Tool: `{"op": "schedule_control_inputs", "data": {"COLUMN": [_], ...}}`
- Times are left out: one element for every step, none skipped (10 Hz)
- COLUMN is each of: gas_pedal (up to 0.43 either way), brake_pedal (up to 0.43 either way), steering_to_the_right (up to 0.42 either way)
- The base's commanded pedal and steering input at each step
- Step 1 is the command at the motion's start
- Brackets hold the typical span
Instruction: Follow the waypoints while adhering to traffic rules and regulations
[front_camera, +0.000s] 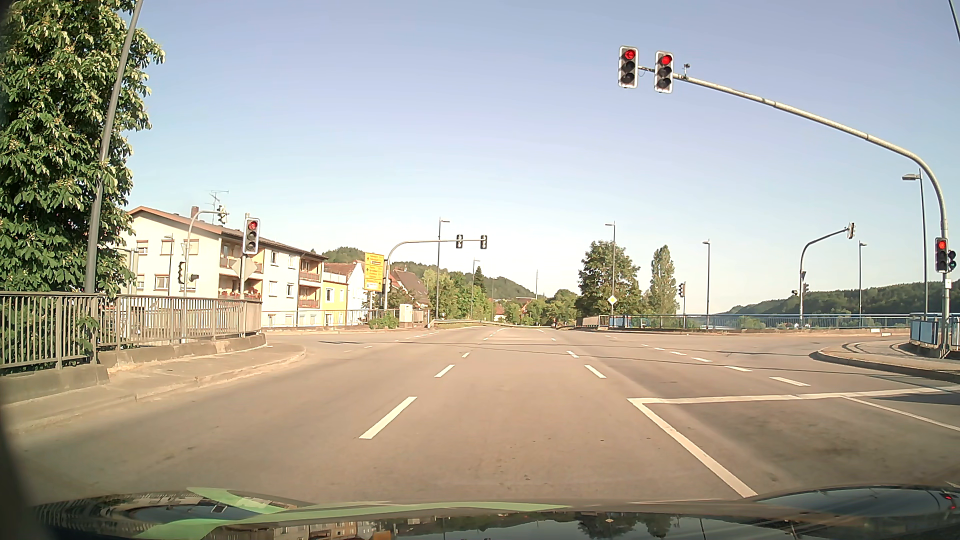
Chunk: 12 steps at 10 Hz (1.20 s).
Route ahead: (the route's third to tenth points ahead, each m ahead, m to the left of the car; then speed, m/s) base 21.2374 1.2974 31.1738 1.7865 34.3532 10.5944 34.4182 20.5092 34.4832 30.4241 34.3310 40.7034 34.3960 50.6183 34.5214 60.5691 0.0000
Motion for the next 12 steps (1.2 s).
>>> {"op": "schedule_control_inputs", "data": {"gas_pedal": [0.000,0.000,0.000,0.000,0.000,0.000,0.000,0.000,0.000,0.000,0.000,0.000], "brake_pedal": [0.220,0.220,0.220,0.220,0.220,0.220,0.220,0.220,0.207,0.201,0.201,0.201], "steering_to_the_right": [-0.004,-0.004,-0.004,-0.004,-0.003,-0.003,-0.003,-0.004,-0.003,-0.003,-0.004,-0.004]}}
